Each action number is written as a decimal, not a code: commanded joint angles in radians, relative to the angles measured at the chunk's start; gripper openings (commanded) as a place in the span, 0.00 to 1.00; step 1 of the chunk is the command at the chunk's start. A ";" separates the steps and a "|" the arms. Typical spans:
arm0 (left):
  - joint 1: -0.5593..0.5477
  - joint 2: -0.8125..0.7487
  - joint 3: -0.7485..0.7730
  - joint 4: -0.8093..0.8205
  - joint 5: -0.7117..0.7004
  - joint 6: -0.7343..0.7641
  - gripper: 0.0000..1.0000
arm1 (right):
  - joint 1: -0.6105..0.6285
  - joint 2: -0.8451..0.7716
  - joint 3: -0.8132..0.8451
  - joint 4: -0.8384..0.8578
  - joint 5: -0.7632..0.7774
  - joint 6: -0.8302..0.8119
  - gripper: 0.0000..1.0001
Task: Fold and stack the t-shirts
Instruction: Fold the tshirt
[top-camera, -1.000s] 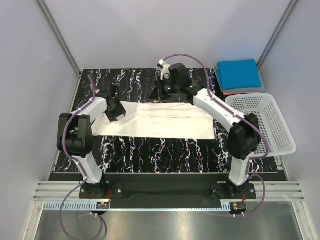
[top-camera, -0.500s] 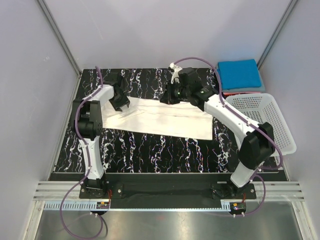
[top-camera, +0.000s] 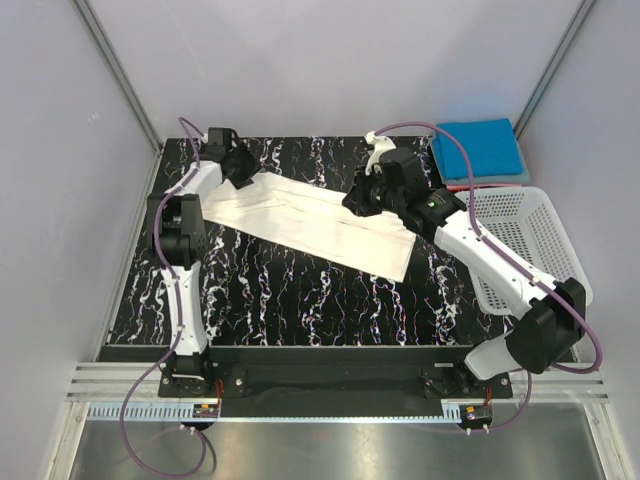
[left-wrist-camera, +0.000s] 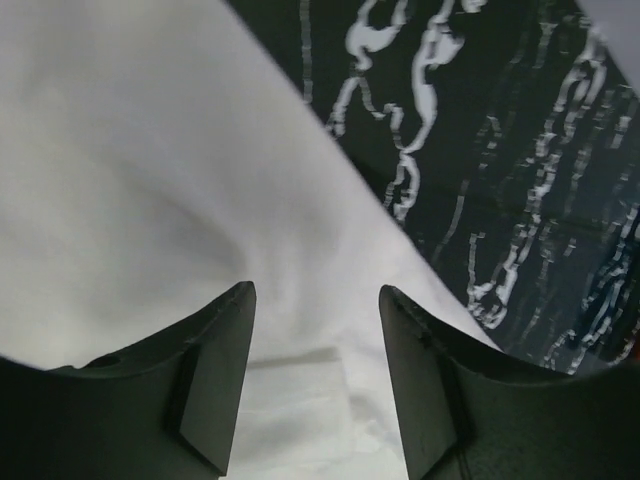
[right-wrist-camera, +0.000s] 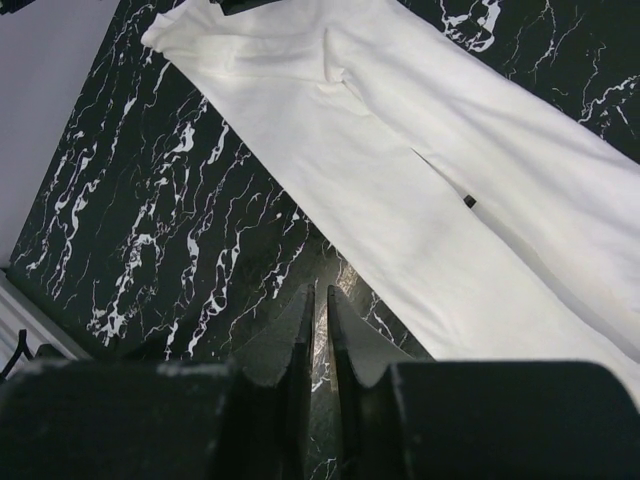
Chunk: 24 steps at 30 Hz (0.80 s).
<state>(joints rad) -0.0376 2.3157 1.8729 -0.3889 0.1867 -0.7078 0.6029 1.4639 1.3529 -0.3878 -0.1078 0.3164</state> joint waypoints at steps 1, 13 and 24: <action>-0.044 -0.166 -0.085 0.182 0.089 -0.005 0.60 | -0.002 -0.042 0.022 0.007 0.045 0.000 0.17; -0.321 -0.418 -0.455 0.232 0.151 0.019 0.59 | -0.002 -0.253 -0.043 -0.091 0.103 0.032 0.19; -0.639 -0.282 -0.405 0.081 0.039 0.007 0.48 | -0.002 -0.419 -0.075 -0.177 0.123 0.079 0.19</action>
<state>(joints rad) -0.6701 1.9831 1.3998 -0.2348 0.2867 -0.7071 0.6029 1.0763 1.2926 -0.5335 -0.0002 0.3676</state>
